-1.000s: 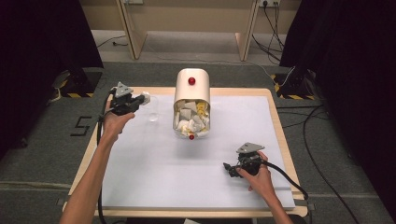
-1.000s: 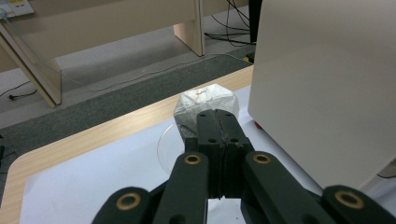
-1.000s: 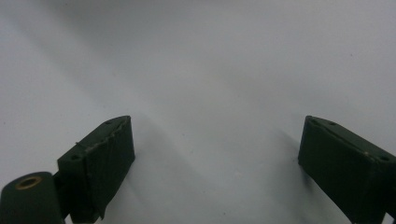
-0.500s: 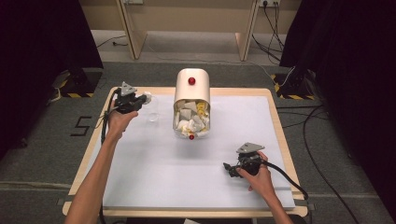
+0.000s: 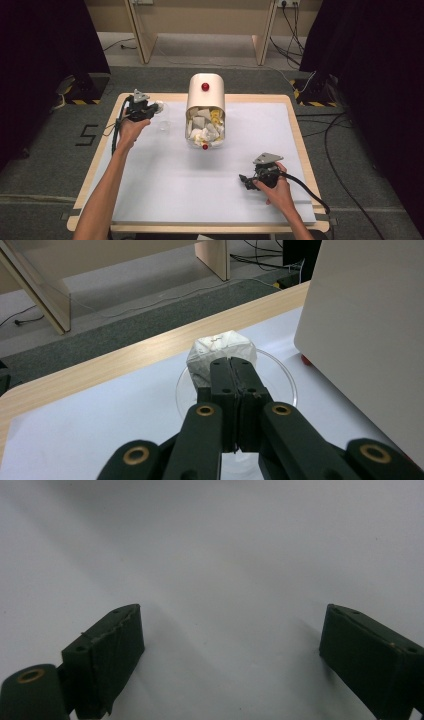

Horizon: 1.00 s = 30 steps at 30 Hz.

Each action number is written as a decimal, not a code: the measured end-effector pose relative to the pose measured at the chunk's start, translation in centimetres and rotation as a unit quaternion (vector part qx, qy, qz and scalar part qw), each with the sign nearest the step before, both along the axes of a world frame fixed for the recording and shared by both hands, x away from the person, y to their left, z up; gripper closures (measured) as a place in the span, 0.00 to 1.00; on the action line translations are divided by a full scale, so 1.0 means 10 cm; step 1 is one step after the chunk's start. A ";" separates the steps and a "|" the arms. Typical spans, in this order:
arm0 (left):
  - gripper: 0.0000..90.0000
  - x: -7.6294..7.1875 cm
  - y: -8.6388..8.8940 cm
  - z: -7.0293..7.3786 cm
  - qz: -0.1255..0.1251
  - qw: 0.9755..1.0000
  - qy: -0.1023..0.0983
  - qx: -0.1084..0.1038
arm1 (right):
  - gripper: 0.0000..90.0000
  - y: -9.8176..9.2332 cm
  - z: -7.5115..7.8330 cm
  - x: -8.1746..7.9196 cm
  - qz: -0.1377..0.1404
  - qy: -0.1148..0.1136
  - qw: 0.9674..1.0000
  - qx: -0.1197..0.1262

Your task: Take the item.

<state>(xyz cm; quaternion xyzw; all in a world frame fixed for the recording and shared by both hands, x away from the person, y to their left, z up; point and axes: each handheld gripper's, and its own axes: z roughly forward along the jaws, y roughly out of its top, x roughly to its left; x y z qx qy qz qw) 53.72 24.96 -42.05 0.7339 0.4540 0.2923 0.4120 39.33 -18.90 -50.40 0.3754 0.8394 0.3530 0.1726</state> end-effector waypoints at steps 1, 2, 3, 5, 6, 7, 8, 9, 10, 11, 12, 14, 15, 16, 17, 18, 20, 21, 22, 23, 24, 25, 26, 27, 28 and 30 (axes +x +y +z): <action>0.97 0.00 -0.01 0.00 0.000 1.000 0.000 -0.001 | 0.12 0.00 0.00 0.00 0.000 0.000 1.000 0.000; 0.97 0.00 -0.01 0.00 -0.001 1.000 0.000 -0.002 | 0.12 0.00 0.00 0.00 0.000 0.000 1.000 0.000; 0.97 0.00 -0.01 0.00 -0.001 1.000 0.000 -0.002 | 0.12 0.00 0.00 0.00 0.000 0.000 1.000 0.000; 0.97 0.01 -0.03 -0.01 -0.001 1.000 0.002 -0.001 | 0.12 0.00 0.00 0.00 0.000 0.000 1.000 0.000; 0.96 0.02 -0.03 -0.02 0.000 1.000 0.003 -0.001 | 0.12 0.00 0.00 0.00 0.000 -0.001 1.000 -0.001; 0.95 0.02 -0.03 -0.02 0.001 1.000 0.003 -0.002 | 0.12 0.00 0.00 0.00 0.000 0.000 1.000 0.000; 0.93 0.02 -0.02 -0.02 0.003 1.000 0.004 -0.006 | 0.12 0.00 0.00 0.00 0.000 0.000 1.000 0.000; 0.92 0.02 -0.02 -0.02 0.005 1.000 0.004 -0.007 | 0.12 0.00 0.00 0.00 0.000 0.000 1.000 0.000; 0.90 0.02 -0.02 -0.02 0.005 1.000 0.004 -0.007 | 0.12 0.00 0.00 0.00 0.000 0.000 1.000 0.000; 0.89 0.02 -0.02 -0.01 0.006 1.000 0.000 -0.011 | 0.12 0.00 0.00 0.00 0.001 -0.001 1.000 0.000; 0.88 0.02 -0.02 -0.01 0.006 1.000 0.000 -0.011 | 0.12 0.00 0.00 0.00 0.001 -0.001 1.000 0.000; 0.85 0.00 -0.01 0.02 0.005 1.000 -0.005 -0.016 | 0.12 0.00 0.00 0.00 0.000 0.001 1.000 0.000; 0.84 -0.02 -0.01 0.04 0.004 1.000 -0.006 -0.016 | 0.12 0.00 0.00 0.00 0.001 -0.001 1.000 -0.001; 0.82 -0.02 0.00 0.04 0.004 1.000 -0.005 -0.017 | 0.12 0.00 0.00 0.00 0.001 0.000 1.000 -0.001; 0.78 -0.03 0.00 0.05 0.005 1.000 -0.005 -0.018 | 0.12 0.00 0.00 0.00 0.001 0.000 1.000 0.000; 0.72 -0.03 0.00 0.05 0.005 1.000 -0.005 -0.018 | 0.12 0.00 0.00 0.00 0.001 0.000 1.000 0.000; 0.66 -0.04 0.02 0.07 0.011 1.000 0.002 -0.028 | 0.12 0.00 0.00 0.00 0.000 0.000 1.000 0.000; 0.59 -0.05 0.03 0.07 0.011 0.999 0.010 -0.034 | 0.12 0.00 0.00 0.00 0.000 -0.001 1.000 -0.001; 0.55 -0.05 0.03 0.07 0.011 0.999 0.010 -0.034 | 0.12 0.00 0.00 0.00 0.000 -0.001 1.000 -0.001; 0.52 -0.06 0.03 0.08 0.005 0.999 0.021 -0.036 | 0.12 0.00 0.00 0.00 0.000 0.000 1.000 0.000; 0.49 -0.06 0.03 0.08 0.005 0.999 0.021 -0.036 | 0.12 0.00 0.00 0.00 0.000 0.000 1.000 0.000; 0.45 -0.07 0.04 0.08 0.005 0.999 0.029 -0.033 | 0.12 0.00 0.00 0.00 0.000 0.000 1.000 0.000; 0.42 -0.07 0.04 0.08 0.005 0.999 0.029 -0.033 | 0.12 0.00 0.00 0.00 0.000 0.000 1.000 0.000; 0.39 -0.07 0.04 0.08 0.007 0.999 0.033 -0.031 | 0.12 0.00 0.00 0.00 0.001 -0.001 1.000 -0.001; 0.36 -0.09 0.06 0.08 0.008 0.999 0.040 -0.036 | 0.12 0.00 0.00 0.00 0.001 0.000 1.000 0.000; 0.28 -0.12 0.07 0.07 0.018 0.998 0.046 -0.045 | 0.12 0.00 0.00 0.00 0.000 0.000 1.000 0.000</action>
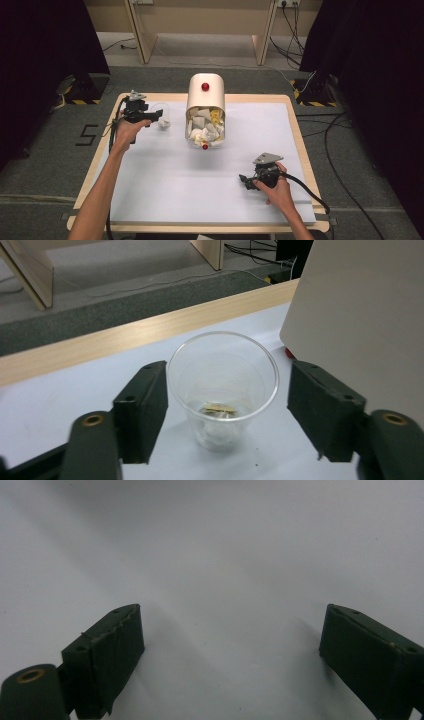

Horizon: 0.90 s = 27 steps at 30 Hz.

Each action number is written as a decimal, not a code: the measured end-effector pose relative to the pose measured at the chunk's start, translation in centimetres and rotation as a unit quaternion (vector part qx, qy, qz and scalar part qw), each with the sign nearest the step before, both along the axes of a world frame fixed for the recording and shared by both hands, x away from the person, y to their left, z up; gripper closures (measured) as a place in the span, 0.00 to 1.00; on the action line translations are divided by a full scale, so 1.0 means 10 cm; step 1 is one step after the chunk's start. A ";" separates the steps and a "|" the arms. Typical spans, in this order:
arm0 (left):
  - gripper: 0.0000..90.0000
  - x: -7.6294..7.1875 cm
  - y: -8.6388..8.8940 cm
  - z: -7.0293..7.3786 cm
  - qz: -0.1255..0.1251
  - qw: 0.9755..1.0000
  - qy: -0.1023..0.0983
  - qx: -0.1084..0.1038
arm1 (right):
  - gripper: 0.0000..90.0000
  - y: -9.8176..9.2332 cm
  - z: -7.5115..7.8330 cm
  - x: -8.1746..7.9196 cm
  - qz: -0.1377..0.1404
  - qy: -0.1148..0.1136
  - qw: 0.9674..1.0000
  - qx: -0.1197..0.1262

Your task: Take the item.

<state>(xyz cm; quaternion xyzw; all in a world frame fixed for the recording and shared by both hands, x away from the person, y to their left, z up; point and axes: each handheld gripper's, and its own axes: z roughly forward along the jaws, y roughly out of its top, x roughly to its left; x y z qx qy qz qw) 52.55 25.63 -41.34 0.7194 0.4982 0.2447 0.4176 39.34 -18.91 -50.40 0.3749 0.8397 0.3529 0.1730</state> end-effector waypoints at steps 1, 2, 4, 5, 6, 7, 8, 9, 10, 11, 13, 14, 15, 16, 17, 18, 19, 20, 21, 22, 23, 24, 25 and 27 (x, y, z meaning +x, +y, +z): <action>0.23 -0.01 0.01 0.00 0.003 1.000 0.001 0.002 | 0.12 0.00 0.00 0.00 0.000 0.000 1.000 0.000; 0.18 -0.01 0.01 0.00 0.003 1.000 0.001 0.002 | 0.12 0.00 0.00 0.00 0.000 0.000 1.000 0.000; 0.16 -0.05 0.03 0.00 -0.007 1.000 -0.006 -0.004 | 0.12 0.00 0.00 0.00 0.000 0.000 1.000 0.000; 0.16 -0.05 0.03 0.00 -0.007 1.000 -0.006 -0.004 | 0.12 0.00 0.00 0.00 0.000 0.000 1.000 0.000; 0.16 -0.07 0.03 -0.01 -0.010 1.000 -0.006 -0.004 | 0.12 0.00 0.00 0.00 0.000 -0.001 1.000 0.000; 0.16 -0.08 0.04 -0.01 -0.013 1.000 -0.006 -0.001 | 0.12 0.00 0.00 0.00 0.000 -0.001 1.000 -0.001; 0.16 -0.10 0.04 -0.02 -0.013 1.000 -0.006 0.000 | 0.12 0.00 0.00 -0.01 -0.002 0.002 1.000 0.002; 0.16 -0.10 0.04 -0.02 -0.013 1.000 -0.006 0.000 | 0.12 0.00 0.00 -0.01 -0.002 0.002 1.000 0.002; 0.16 -0.13 0.05 -0.01 -0.013 1.000 -0.007 -0.002 | 0.12 0.00 0.00 -0.01 -0.002 0.002 1.000 0.002; 0.16 -0.13 0.05 -0.01 -0.013 1.000 -0.007 -0.002 | 0.12 0.00 0.00 -0.01 -0.002 0.002 1.000 0.002; 0.16 -0.18 0.04 -0.02 -0.014 1.000 -0.008 -0.002 | 0.12 0.00 0.00 -0.01 -0.002 0.002 1.000 0.001; 0.16 -0.18 0.04 -0.02 -0.014 1.000 -0.008 -0.002 | 0.12 0.01 0.00 -0.01 -0.002 0.003 1.000 0.002; 0.16 -0.22 0.04 -0.02 -0.017 1.000 -0.008 -0.001 | 0.12 0.00 0.00 0.00 -0.001 0.001 1.000 0.001; 0.16 -0.22 0.04 -0.02 -0.017 1.000 -0.008 -0.001 | 0.12 0.00 0.00 0.00 -0.001 0.001 1.000 0.001; 0.16 -0.25 0.04 -0.02 -0.019 1.000 -0.005 -0.003 | 0.12 0.01 0.00 -0.01 -0.002 0.002 1.000 0.001; 0.16 -0.26 0.04 -0.02 -0.020 1.000 -0.007 -0.003 | 0.12 0.01 0.00 -0.01 -0.002 0.002 1.000 0.001; 0.17 -0.26 0.04 -0.02 -0.020 1.000 -0.007 -0.003 | 0.12 0.00 0.00 -0.01 -0.002 0.001 1.000 0.002; 0.17 -0.28 0.04 -0.02 -0.020 1.000 -0.010 -0.004 | 0.12 0.00 0.00 0.00 -0.001 0.001 1.000 0.001; 0.17 -0.32 0.04 -0.01 -0.022 1.000 -0.013 -0.006 | 0.12 0.01 0.00 -0.01 -0.002 0.002 1.000 0.002; 0.17 -0.32 0.04 -0.01 -0.022 1.000 -0.013 -0.006 | 0.12 0.01 0.00 -0.01 -0.002 0.002 1.000 0.002; 0.17 -0.34 0.03 -0.01 -0.022 1.000 -0.016 -0.008 | 0.12 0.01 0.00 -0.01 -0.002 0.001 1.000 0.001; 0.17 -0.35 0.02 -0.01 -0.023 1.000 -0.017 -0.008 | 0.12 0.01 0.00 -0.01 -0.002 0.001 1.000 0.001; 0.17 -0.39 0.02 -0.01 -0.024 0.999 -0.020 -0.008 | 0.12 0.00 0.00 0.00 -0.001 0.001 1.000 0.001; 0.17 -0.40 0.02 -0.01 -0.025 0.999 -0.021 -0.009 | 0.12 0.01 0.00 -0.01 -0.002 0.002 1.000 0.002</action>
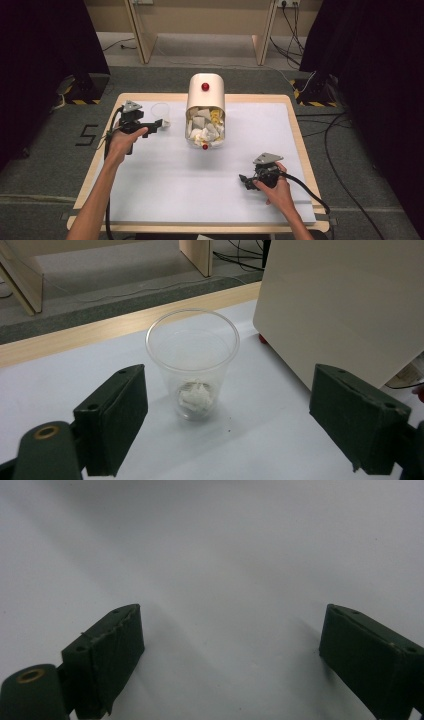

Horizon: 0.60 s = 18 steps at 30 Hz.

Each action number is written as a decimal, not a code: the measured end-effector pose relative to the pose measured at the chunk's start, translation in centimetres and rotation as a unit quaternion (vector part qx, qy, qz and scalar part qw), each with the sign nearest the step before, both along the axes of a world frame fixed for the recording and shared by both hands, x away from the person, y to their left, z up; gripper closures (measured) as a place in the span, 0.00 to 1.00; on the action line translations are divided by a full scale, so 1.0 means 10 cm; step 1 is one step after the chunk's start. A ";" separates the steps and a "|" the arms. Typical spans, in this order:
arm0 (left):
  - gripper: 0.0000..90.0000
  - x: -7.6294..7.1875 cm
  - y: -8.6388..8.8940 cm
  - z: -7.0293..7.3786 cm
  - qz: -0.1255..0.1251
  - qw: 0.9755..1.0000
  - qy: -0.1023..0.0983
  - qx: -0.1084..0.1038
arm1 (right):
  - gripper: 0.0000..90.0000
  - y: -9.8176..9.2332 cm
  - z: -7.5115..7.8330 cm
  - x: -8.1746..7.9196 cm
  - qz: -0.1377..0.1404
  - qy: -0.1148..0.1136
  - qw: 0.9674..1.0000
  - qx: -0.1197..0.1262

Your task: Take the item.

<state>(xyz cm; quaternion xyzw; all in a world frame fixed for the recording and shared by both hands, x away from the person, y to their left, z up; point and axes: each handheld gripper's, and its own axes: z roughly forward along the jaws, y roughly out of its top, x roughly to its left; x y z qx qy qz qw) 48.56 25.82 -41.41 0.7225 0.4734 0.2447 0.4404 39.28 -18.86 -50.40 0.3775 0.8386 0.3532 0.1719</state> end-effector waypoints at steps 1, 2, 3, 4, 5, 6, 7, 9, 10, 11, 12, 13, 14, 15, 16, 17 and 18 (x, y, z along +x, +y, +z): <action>0.17 -0.01 0.00 0.00 -0.001 1.000 0.000 0.000 | 0.12 0.00 0.00 0.00 0.000 0.000 1.000 0.000; 0.17 -0.04 -0.01 0.00 0.000 1.000 -0.003 0.001 | 0.12 0.00 0.00 0.00 0.000 0.000 1.000 0.000; 0.17 -0.06 -0.01 0.00 -0.001 1.000 -0.005 0.000 | 0.12 0.00 0.00 0.00 0.001 -0.001 1.000 -0.001; 0.17 -0.08 -0.02 0.00 -0.002 1.000 -0.006 0.000 | 0.12 0.00 0.00 0.00 0.000 0.000 1.000 0.000; 0.17 -0.09 -0.02 -0.01 -0.003 1.000 -0.006 0.000 | 0.12 0.00 0.00 0.00 0.001 -0.001 1.000 0.000; 0.17 -0.11 -0.03 -0.01 -0.003 1.000 -0.007 -0.001 | 0.12 0.00 0.00 0.00 0.000 0.000 1.000 0.000; 0.17 -0.13 -0.03 -0.02 -0.004 1.000 -0.009 0.000 | 0.12 0.00 0.00 0.00 0.000 0.000 1.000 0.000; 0.17 -0.16 -0.02 -0.03 -0.004 1.000 -0.008 -0.002 | 0.12 0.00 0.00 0.00 0.001 0.000 1.000 0.000; 0.17 -0.17 -0.02 -0.04 -0.005 1.000 -0.007 -0.003 | 0.12 0.00 0.00 0.00 0.000 0.000 1.000 0.000; 0.17 -0.17 -0.02 -0.04 -0.005 1.000 -0.007 -0.003 | 0.12 0.00 0.00 0.00 0.000 0.000 1.000 0.000; 0.17 -0.19 -0.01 -0.06 -0.006 1.000 -0.006 -0.002 | 0.12 0.00 0.00 0.00 0.000 0.000 1.000 0.000; 0.17 -0.19 -0.01 -0.06 -0.006 1.000 -0.006 -0.002 | 0.12 0.00 0.00 0.00 0.000 0.000 1.000 0.000; 0.17 -0.20 -0.01 -0.06 -0.006 1.000 -0.007 -0.003 | 0.12 0.00 0.00 0.00 0.000 0.000 1.000 0.000; 0.17 -0.21 0.00 -0.07 -0.005 1.000 -0.007 -0.003 | 0.12 0.00 0.00 0.00 0.001 0.000 1.000 0.000; 0.17 -0.24 0.01 -0.09 -0.006 1.000 -0.008 -0.004 | 0.12 0.00 0.00 0.00 0.001 -0.001 1.000 0.000; 0.16 -0.24 0.01 -0.09 -0.006 1.000 -0.008 -0.004 | 0.12 0.00 0.00 0.00 0.001 -0.001 1.000 0.000; 0.16 -0.27 0.00 -0.10 -0.007 1.000 -0.009 -0.004 | 0.12 0.00 0.00 0.00 0.001 0.000 1.000 0.000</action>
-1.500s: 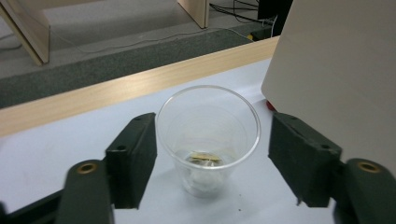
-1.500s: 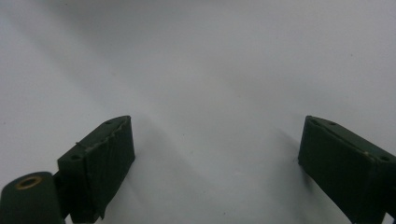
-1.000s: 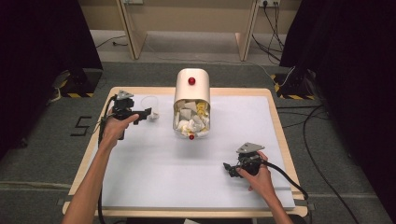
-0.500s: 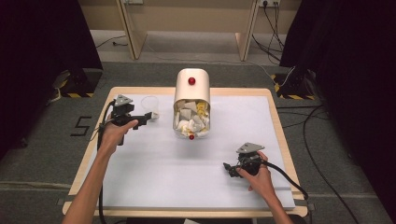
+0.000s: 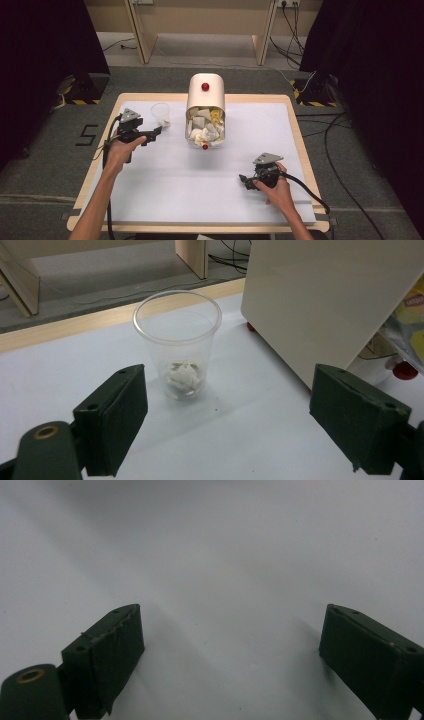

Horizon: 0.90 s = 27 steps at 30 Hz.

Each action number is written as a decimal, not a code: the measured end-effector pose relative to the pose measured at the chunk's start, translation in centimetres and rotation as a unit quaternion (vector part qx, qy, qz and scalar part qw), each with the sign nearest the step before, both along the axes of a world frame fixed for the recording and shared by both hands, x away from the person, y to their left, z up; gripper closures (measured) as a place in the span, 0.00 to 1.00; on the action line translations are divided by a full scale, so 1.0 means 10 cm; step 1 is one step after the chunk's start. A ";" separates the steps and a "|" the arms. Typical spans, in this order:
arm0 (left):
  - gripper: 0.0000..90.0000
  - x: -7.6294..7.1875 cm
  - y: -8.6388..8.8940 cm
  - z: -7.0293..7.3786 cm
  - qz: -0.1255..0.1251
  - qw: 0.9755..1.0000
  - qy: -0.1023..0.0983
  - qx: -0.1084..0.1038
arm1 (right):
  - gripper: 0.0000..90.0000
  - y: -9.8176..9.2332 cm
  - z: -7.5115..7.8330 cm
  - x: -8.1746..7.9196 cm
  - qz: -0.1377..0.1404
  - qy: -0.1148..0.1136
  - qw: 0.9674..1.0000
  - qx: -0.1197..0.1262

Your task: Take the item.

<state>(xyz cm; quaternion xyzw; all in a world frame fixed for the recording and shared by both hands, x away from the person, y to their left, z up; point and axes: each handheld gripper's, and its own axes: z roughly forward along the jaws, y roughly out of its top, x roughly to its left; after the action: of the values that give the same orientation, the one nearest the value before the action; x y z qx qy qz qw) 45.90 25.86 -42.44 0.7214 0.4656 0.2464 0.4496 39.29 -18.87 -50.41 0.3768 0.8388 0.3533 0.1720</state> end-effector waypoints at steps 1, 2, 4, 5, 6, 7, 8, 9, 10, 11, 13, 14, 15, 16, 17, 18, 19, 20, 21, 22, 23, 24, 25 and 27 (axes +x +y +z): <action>0.16 -0.02 0.00 -0.01 -0.002 1.000 -0.001 0.001 | 0.12 0.00 0.00 0.00 0.000 0.000 1.000 0.000; 0.16 -0.03 0.00 -0.02 -0.002 1.000 -0.002 0.000 | 0.12 0.00 0.00 0.00 -0.001 0.001 1.000 0.000; 0.16 -0.04 -0.01 -0.02 -0.004 1.000 -0.002 -0.001 | 0.12 0.00 0.00 0.00 -0.001 0.001 1.000 0.000; 0.16 -0.06 -0.01 -0.03 -0.005 1.000 -0.003 -0.001 | 0.12 0.00 0.00 0.00 0.000 0.000 1.000 0.000; 0.16 -0.09 -0.02 -0.04 -0.005 1.000 -0.005 -0.001 | 0.12 0.00 0.00 0.00 -0.001 0.000 1.000 0.000; 0.16 -0.10 -0.02 -0.05 -0.005 1.000 -0.006 0.000 | 0.12 0.00 0.00 0.00 -0.001 0.001 1.000 0.000; 0.16 -0.11 -0.02 -0.06 -0.006 1.000 -0.006 0.000 | 0.12 0.00 0.00 0.00 0.000 0.000 1.000 0.000; 0.16 -0.13 -0.02 -0.07 -0.006 1.000 -0.007 -0.001 | 0.12 0.00 0.00 0.00 0.000 0.000 1.000 0.000; 0.16 -0.15 -0.03 -0.08 -0.007 1.000 -0.007 -0.002 | 0.12 0.00 0.00 0.00 -0.001 0.001 1.000 0.000; 0.16 -0.15 -0.03 -0.08 -0.007 1.000 -0.007 -0.002 | 0.12 0.00 0.00 0.00 -0.001 0.001 1.000 0.000; 0.16 -0.19 -0.04 -0.12 -0.007 1.000 -0.006 0.001 | 0.12 0.00 0.00 0.00 -0.001 0.000 1.000 0.000; 0.16 -0.20 -0.04 -0.13 -0.008 1.000 -0.006 0.003 | 0.12 0.00 0.00 0.00 -0.001 0.000 1.000 0.000; 0.16 -0.20 -0.04 -0.13 -0.008 1.000 -0.006 0.003 | 0.12 0.00 0.00 0.00 0.000 0.000 1.000 0.000; 0.16 -0.22 -0.05 -0.15 -0.008 1.000 -0.006 0.003 | 0.12 0.00 0.00 0.00 -0.001 0.000 1.000 0.000; 0.16 -0.22 -0.05 -0.15 -0.008 1.000 -0.006 0.003 | 0.12 0.00 0.00 0.00 -0.001 0.000 1.000 0.000; 0.16 -0.23 -0.05 -0.17 -0.009 1.000 -0.006 0.004 | 0.12 0.00 0.00 0.00 0.000 0.000 1.000 0.000; 0.16 -0.24 -0.06 -0.18 -0.009 1.000 -0.006 0.003 | 0.12 0.00 0.00 0.00 0.000 0.000 1.000 0.000; 0.16 -0.25 -0.06 -0.19 -0.008 1.000 -0.006 0.001 | 0.12 0.00 0.00 0.00 -0.001 0.001 1.000 0.000; 0.16 -0.27 -0.07 -0.21 -0.010 1.000 -0.005 0.003 | 0.12 0.00 0.00 0.00 -0.001 0.001 1.000 0.000; 0.16 -0.27 -0.07 -0.21 -0.010 1.000 -0.005 0.003 | 0.12 0.00 0.00 0.00 -0.001 0.001 1.000 0.000; 0.16 -0.30 -0.07 -0.24 -0.014 1.000 -0.004 0.001 | 0.12 0.00 0.00 0.00 -0.001 0.000 1.000 0.000; 0.16 -0.31 -0.07 -0.25 -0.014 1.000 -0.005 -0.001 | 0.12 0.00 0.00 0.00 0.000 0.000 1.000 0.000; 0.16 -0.31 -0.07 -0.25 -0.014 1.000 -0.005 -0.001 | 0.12 0.00 0.00 0.00 0.000 0.000 1.000 0.000; 0.16 -0.33 -0.07 -0.28 -0.015 1.000 -0.004 -0.002 | 0.12 0.00 0.00 0.00 -0.001 0.000 1.000 0.000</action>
<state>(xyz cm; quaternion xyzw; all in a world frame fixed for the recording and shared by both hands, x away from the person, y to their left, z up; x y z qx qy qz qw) 42.55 25.12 -45.22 0.7260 0.4534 0.2418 0.4570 39.28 -18.86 -50.41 0.3775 0.8386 0.3532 0.1720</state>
